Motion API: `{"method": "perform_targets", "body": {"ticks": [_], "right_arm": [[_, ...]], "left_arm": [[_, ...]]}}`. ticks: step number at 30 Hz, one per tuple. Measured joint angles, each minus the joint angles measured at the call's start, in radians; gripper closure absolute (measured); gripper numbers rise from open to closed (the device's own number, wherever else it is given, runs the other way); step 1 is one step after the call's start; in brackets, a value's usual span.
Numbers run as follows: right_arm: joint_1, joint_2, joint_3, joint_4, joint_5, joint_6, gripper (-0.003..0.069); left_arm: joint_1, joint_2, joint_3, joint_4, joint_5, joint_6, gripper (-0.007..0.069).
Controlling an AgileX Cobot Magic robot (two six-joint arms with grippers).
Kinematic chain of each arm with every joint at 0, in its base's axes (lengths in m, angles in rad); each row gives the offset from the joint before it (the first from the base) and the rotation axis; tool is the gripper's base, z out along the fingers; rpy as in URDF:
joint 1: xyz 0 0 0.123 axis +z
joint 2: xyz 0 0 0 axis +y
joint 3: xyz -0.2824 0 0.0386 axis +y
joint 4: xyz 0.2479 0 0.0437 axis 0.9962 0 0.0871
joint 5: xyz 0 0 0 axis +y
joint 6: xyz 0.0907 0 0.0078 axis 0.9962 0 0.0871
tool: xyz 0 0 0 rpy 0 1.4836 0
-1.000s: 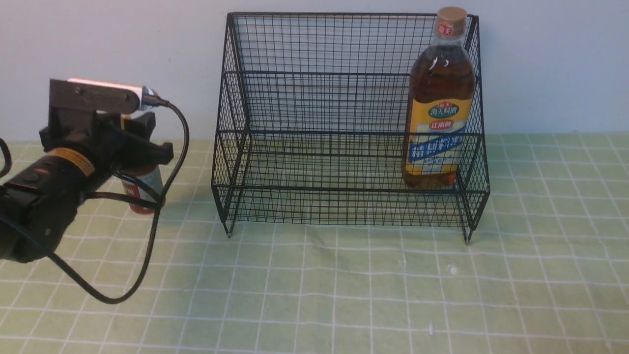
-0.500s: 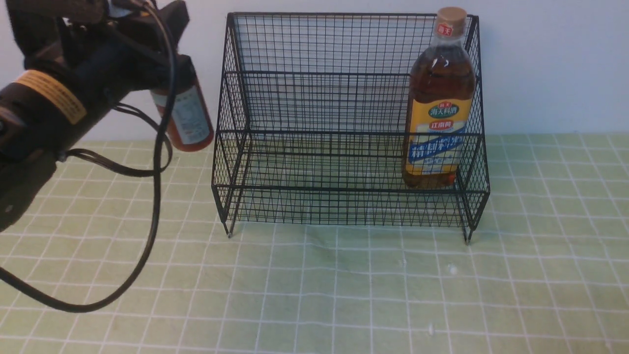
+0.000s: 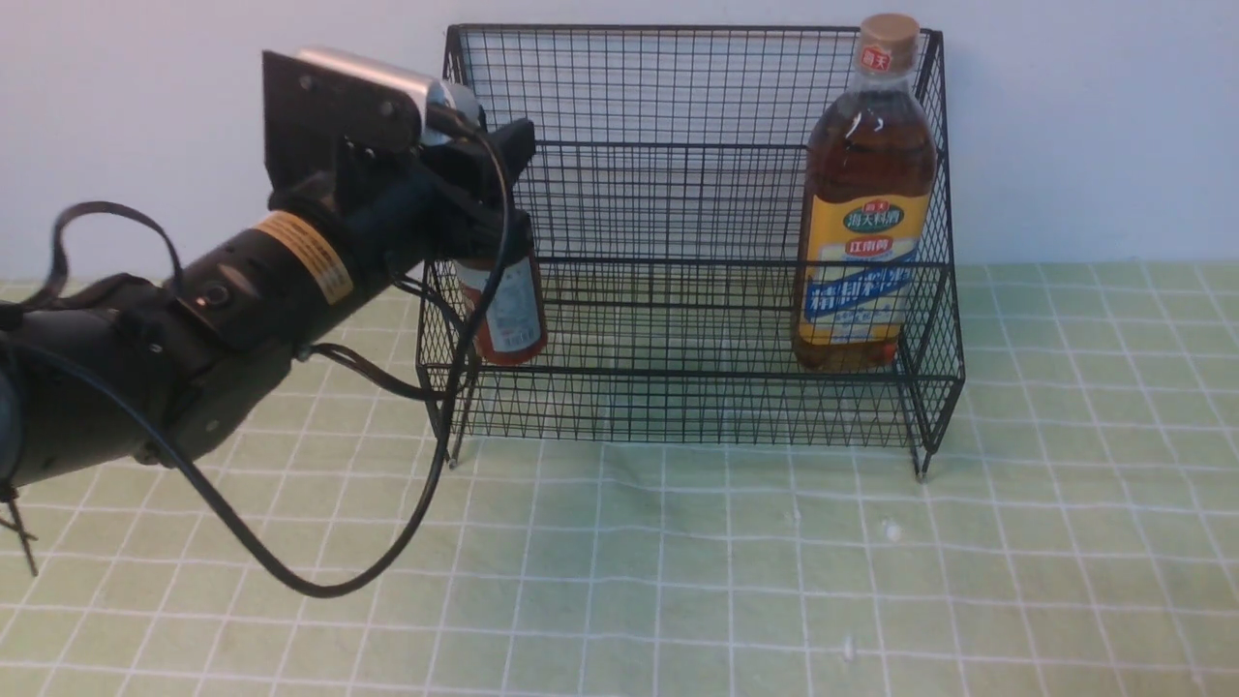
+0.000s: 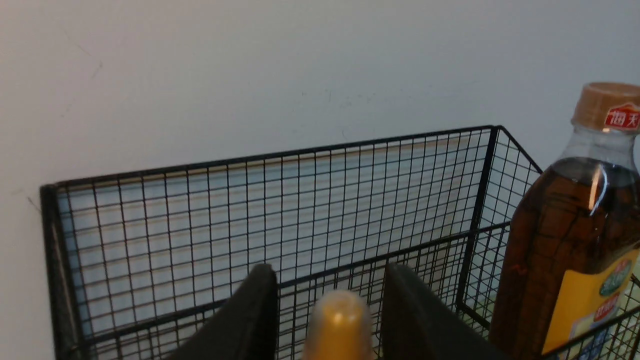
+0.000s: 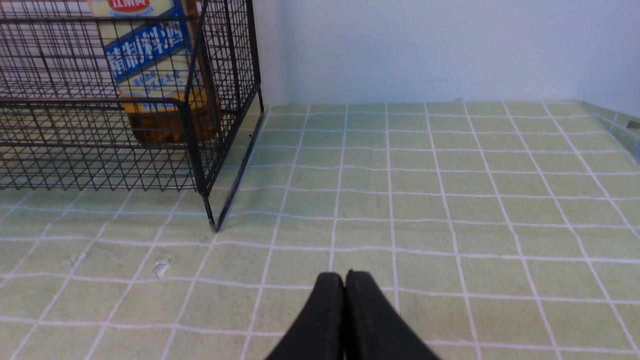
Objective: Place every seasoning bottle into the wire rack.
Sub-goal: Use the left arm to put the condiment bottle back on the shelf
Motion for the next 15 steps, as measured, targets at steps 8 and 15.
{"method": "perform_targets", "body": {"ticks": [8,15], "right_arm": [[0.0,0.0,0.0,0.0,0.0,0.0,0.0673],[0.0,0.0,0.0,0.0,0.0,0.0,0.0673]], "left_arm": [[0.0,0.099,-0.001,0.0,0.047,-0.001,0.0377],[-0.001,0.112,-0.001,0.0,0.103,-0.001,0.0364]]}}
